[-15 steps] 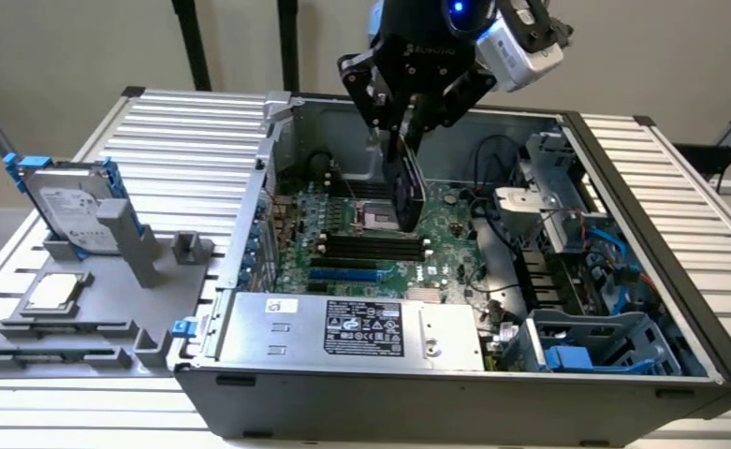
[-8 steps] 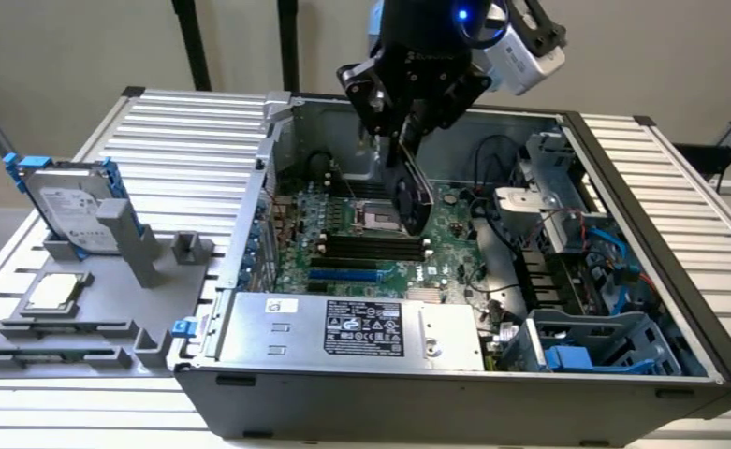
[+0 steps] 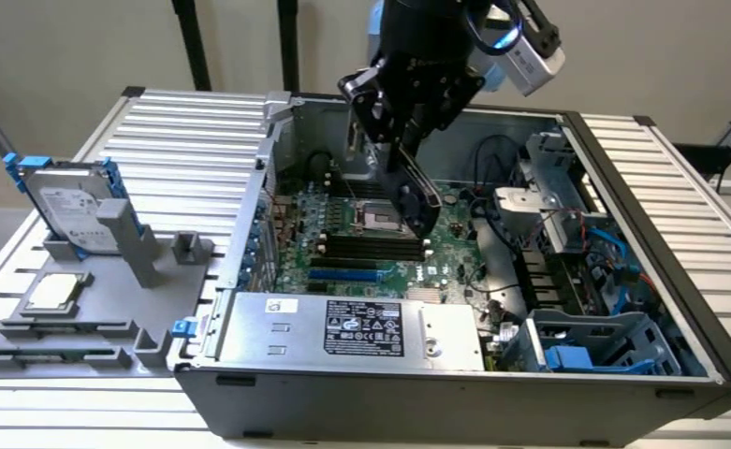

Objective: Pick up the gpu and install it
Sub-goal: 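Insert the gpu into the slot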

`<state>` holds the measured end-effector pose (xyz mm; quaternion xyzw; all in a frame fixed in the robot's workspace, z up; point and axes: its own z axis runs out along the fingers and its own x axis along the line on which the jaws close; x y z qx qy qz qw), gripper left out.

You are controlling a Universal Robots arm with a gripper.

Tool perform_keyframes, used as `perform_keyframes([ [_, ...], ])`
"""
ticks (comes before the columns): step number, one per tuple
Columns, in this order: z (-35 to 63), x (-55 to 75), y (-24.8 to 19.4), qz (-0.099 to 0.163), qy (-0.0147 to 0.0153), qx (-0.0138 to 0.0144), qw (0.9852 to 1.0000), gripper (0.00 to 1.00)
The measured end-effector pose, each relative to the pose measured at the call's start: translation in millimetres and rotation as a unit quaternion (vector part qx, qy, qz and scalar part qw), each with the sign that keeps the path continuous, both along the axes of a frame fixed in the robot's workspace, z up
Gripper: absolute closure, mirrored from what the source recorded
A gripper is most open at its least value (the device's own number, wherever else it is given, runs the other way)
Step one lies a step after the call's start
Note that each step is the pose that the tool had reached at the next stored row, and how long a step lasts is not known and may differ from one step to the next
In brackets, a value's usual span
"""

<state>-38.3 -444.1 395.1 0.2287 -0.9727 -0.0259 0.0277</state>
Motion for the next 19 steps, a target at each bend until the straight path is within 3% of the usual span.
perform_keyframes([
  [5, -0.2, 0.0, 0.0, 0.045, -0.0005, 0.0003, 0.9990, 0.73],
  [10, -0.2, 0.0, 0.0, 0.086, -0.0032, 0.0047, 0.9962, 0.73],
  [15, -0.2, 0.0, 0.0, 0.125, -0.0061, 0.0102, 0.9921, 0.73],
  [19, -0.2, 0.0, 0.0, 0.155, -0.0088, 0.0148, 0.9877, 0.73],
])
